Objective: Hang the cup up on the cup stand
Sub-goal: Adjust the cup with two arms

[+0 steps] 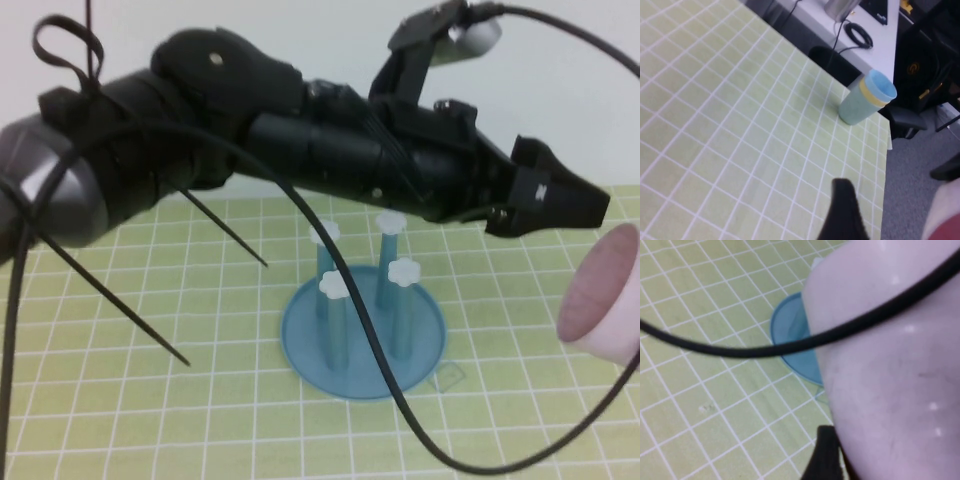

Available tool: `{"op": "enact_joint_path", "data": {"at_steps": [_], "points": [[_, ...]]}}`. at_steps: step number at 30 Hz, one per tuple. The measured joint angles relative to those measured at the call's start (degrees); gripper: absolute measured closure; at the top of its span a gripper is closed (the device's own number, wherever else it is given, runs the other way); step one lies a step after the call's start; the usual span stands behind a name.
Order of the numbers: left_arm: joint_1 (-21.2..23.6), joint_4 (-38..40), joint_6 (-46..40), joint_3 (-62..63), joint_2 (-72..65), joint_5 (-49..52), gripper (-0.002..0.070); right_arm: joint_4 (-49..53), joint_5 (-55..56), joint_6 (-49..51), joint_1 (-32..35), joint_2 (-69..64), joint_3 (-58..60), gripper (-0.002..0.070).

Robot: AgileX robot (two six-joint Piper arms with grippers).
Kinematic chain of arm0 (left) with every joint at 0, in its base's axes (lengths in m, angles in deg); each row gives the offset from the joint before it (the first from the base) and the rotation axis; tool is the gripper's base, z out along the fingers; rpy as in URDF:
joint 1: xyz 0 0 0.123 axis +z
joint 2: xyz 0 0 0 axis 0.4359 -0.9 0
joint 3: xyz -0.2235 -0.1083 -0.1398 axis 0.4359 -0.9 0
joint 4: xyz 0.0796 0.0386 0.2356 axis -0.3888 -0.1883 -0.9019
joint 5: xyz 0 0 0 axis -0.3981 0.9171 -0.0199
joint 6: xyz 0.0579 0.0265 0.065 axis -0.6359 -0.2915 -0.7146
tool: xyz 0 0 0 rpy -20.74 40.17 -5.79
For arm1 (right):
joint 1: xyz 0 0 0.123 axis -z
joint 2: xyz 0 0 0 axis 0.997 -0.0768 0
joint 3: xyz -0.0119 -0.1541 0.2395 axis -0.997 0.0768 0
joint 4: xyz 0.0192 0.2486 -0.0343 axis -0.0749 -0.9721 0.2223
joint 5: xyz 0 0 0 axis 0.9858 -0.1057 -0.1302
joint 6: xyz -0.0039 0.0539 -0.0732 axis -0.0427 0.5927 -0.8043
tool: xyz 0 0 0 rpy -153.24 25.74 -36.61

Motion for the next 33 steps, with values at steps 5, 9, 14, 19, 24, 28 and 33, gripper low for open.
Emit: {"op": "enact_joint_path", "data": {"at_steps": [5,9,14,19,24,28,33], "points": [[2.4,-2.0,0.4,3.9,0.0,7.6,0.0205,0.0,-0.2,1.0,0.0,0.0,0.0,0.0093],[6.0,-2.9,3.1,6.2,0.0,16.9,0.0205,0.0,-0.2,1.7,0.0,0.0,0.0,0.0093],[6.5,-3.6,2.8,8.3,0.0,23.4,0.0205,0.0,-0.2,2.2,0.0,0.0,0.0,0.0093],[2.0,-4.8,2.8,8.8,0.0,21.5,0.0205,0.0,-0.2,2.3,0.0,0.0,0.0,0.0093],[-1.7,-8.0,2.8,8.8,0.0,19.0,0.0205,0.0,-0.2,2.4,0.0,0.0,0.0,0.0094],[-3.2,-7.7,3.3,8.8,-0.1,16.6,0.0205,0.0,-0.2,2.4,0.0,0.0,0.0,0.0093],[-5.2,-7.2,3.7,8.8,-1.1,15.9,0.0205,0.0,-0.2,2.4,0.0,0.0,0.0,0.0094]]}}
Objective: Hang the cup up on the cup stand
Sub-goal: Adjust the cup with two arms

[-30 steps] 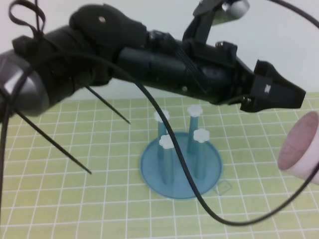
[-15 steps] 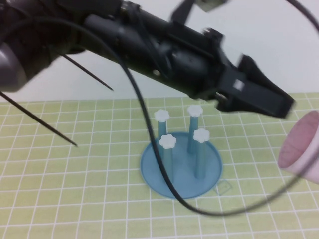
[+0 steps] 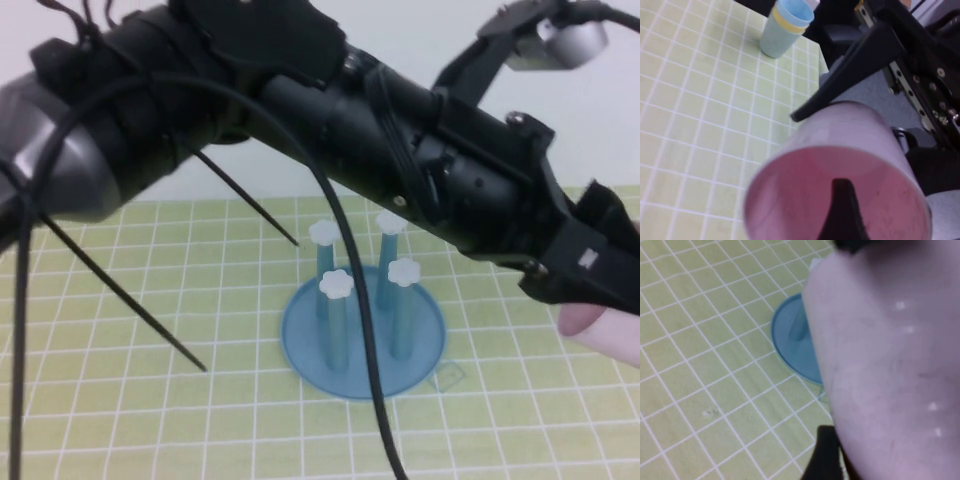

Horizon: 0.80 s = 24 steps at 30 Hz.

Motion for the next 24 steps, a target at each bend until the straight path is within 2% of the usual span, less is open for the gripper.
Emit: {"op": "enact_joint_path", "data": {"at_steps": [4,6,8,11,12,19,24], "points": [[-1.1,0.3,0.2,0.0,-1.3,0.1,0.0213,0.0,0.4,0.0,0.0,0.0,0.0,0.0094],[-1.4,0.4,0.3,0.0,-2.1,0.3,0.0264,0.0,0.4,0.0,0.0,0.0,0.0,0.0094],[-1.4,0.4,1.6,0.0,-2.7,0.4,0.0351,0.0,0.4,0.0,0.0,0.0,0.0,0.0094],[-1.4,0.3,2.8,0.0,-3.4,0.5,0.0571,0.3,0.6,0.0,0.0,0.0,0.0,0.0094],[-1.4,0.4,2.8,0.0,-3.5,0.6,0.0663,0.7,0.7,0.0,0.0,0.0,0.0,0.0094],[-1.4,1.6,2.6,0.0,-4.2,0.9,0.0675,1.2,1.0,-0.3,0.0,-0.1,0.0,0.0086],[-1.4,3.7,2.1,0.0,-4.2,0.9,0.0675,-0.3,2.1,-0.2,0.0,-0.1,0.0,0.0006]]}}
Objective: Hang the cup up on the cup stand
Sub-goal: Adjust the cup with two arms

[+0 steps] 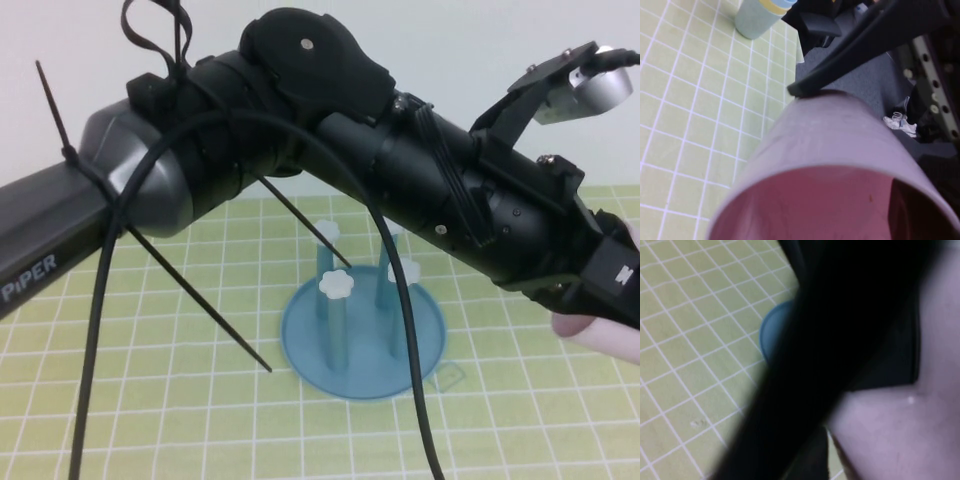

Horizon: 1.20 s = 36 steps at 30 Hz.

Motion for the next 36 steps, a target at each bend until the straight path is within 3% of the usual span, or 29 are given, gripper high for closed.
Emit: {"op": "enact_joint_path", "data": {"at_steps": [7,13,16,20,27,32,36], "points": [[3.1,0.8,0.1,0.0,0.0,-0.5,0.0675,4.8,-2.3,1.4,0.0,0.0,0.0,-0.0015],[8.7,9.2,-5.0,0.0,0.0,-1.0,0.0675,17.8,-2.2,14.0,0.0,0.0,0.0,-0.0016],[10.6,13.5,-9.9,0.0,0.0,-1.1,0.0675,23.0,4.9,22.2,0.0,0.0,0.0,-0.0017],[11.5,15.6,-11.6,0.0,0.0,-2.2,0.0675,24.2,22.8,30.8,0.0,0.0,0.0,-0.0017],[11.5,17.7,-17.0,0.0,0.0,-5.0,0.0675,13.4,55.6,37.5,0.0,0.0,0.0,-0.0017],[11.5,24.3,-23.8,-1.3,0.0,-6.9,0.0675,15.5,62.0,44.5,0.0,0.2,0.0,-0.0017],[11.5,25.5,-26.3,-3.3,0.0,-9.8,0.0675,31.8,62.5,50.3,0.0,0.3,0.0,-0.0017]]}}
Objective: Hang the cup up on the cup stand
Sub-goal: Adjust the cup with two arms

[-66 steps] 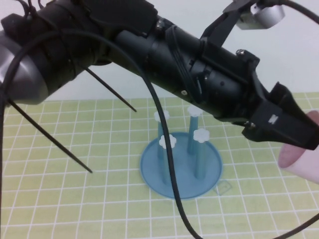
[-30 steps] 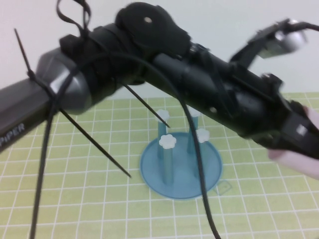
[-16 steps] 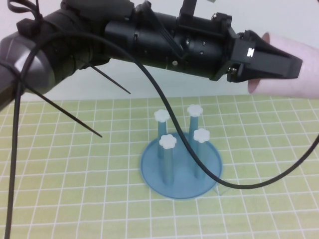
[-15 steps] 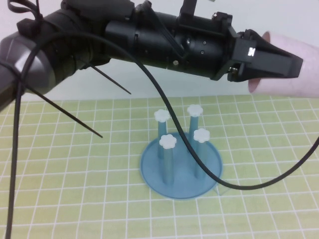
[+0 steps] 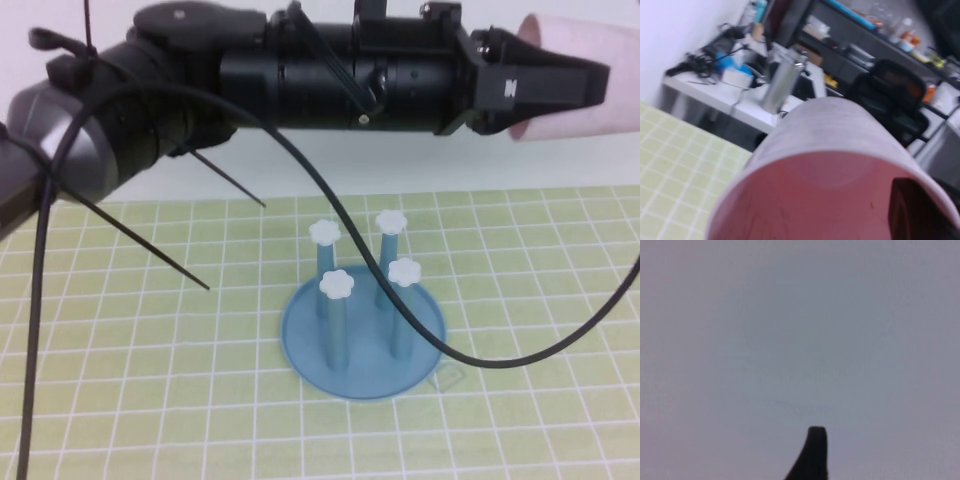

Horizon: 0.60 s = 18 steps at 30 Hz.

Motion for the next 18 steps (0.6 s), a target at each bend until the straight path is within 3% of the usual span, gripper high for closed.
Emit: {"op": "enact_joint_path", "data": {"at_steps": [3,6,12,15,18], "points": [[0.0,3.9,-2.2,-2.4,0.0,-1.7,0.0675,13.8,2.1,13.0,0.0,0.5,0.0,-0.0017],[0.0,11.2,-6.9,-5.1,0.0,-0.4,0.0675,24.2,5.3,33.0,0.0,1.4,0.0,-0.0017],[0.0,13.4,-8.6,-7.6,0.0,-0.7,0.0675,45.7,9.6,92.8,0.0,2.5,0.0,-0.0017],[0.0,13.4,-9.0,-7.7,0.0,-0.8,0.0675,62.1,10.9,123.3,0.0,2.5,0.3,-0.0017],[-0.3,13.4,-9.0,-7.6,0.0,-1.8,0.0675,75.2,13.6,143.1,0.0,2.5,2.9,-0.0017]]}}
